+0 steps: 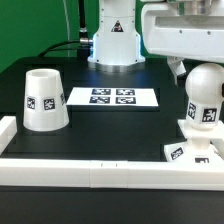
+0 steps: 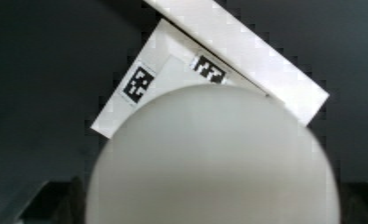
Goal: Assemble lamp
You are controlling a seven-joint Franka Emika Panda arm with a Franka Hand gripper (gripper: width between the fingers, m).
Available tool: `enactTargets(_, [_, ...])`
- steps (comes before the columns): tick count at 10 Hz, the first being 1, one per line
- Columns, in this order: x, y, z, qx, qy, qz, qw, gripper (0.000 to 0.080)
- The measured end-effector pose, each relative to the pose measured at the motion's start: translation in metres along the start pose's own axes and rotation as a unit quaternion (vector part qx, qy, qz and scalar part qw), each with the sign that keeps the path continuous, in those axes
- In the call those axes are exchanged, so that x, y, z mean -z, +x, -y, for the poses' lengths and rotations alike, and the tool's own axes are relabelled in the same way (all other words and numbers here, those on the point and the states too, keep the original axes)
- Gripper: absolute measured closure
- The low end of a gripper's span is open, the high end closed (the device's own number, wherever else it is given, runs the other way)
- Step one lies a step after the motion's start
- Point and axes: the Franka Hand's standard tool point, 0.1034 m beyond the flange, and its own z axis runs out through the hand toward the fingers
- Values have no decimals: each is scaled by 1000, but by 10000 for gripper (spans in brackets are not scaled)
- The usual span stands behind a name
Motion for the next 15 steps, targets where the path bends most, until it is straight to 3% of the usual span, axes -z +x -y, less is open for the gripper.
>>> enactTargets(3, [2, -2, 1, 164, -10, -1, 986, 101])
enactTargets(8, [2, -2, 1, 324, -10, 0, 946, 101])
enactTargets(9, [1, -3, 1, 397, -23, -7, 918, 101])
enactTargets(10, [3, -7, 5, 465, -43, -20, 884, 101])
enactTargets(15, [3, -9, 6, 649, -52, -13, 759, 101])
